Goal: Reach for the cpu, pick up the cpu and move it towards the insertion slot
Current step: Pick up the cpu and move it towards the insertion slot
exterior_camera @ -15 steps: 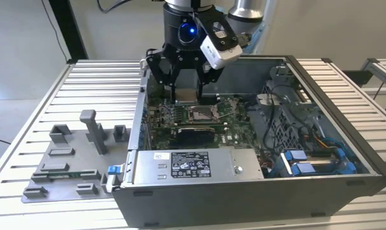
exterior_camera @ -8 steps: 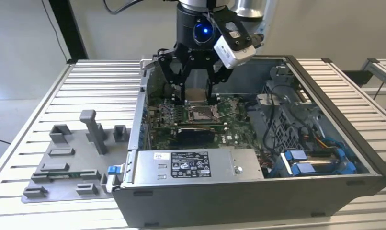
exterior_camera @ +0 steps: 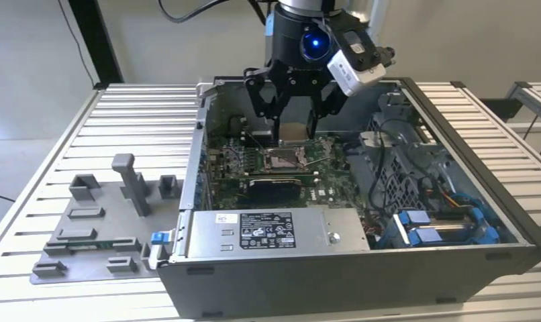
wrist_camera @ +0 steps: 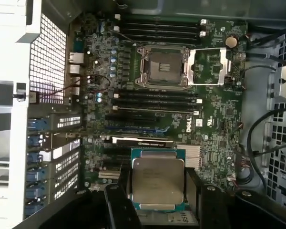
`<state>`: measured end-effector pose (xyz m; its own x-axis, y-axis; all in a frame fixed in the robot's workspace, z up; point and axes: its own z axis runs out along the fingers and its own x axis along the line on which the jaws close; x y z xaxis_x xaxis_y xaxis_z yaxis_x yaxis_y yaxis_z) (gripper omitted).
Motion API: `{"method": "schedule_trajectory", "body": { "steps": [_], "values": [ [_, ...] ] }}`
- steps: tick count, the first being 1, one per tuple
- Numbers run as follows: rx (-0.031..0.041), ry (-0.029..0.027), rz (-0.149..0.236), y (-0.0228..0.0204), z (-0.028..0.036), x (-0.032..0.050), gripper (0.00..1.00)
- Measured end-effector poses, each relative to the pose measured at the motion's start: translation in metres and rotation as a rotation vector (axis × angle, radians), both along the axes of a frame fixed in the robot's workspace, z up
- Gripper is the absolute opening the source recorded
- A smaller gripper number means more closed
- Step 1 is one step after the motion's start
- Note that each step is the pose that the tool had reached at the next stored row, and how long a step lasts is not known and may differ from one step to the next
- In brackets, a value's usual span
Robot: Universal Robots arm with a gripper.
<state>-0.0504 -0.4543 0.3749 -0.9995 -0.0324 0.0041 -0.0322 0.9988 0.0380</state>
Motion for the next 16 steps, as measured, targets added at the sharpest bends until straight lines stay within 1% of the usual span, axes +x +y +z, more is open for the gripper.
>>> {"method": "schedule_trajectory", "body": {
  "steps": [3,9,11,13,16],
  "values": [
    [0.0,0.0,-0.004,0.0,0.0,0.0073,0.0],
    [0.0001,0.0,-0.005,0.0001,0.0,0.0084,0.0],
    [0.0001,0.0,-0.005,0.0009,0.0,0.0086,0.0],
    [-0.0001,0.0,-0.005,0.0043,-0.0001,0.0085,0.0],
    [-0.0004,-0.0001,-0.005,0.0112,-0.0002,0.0085,0.0]
  ]
}}
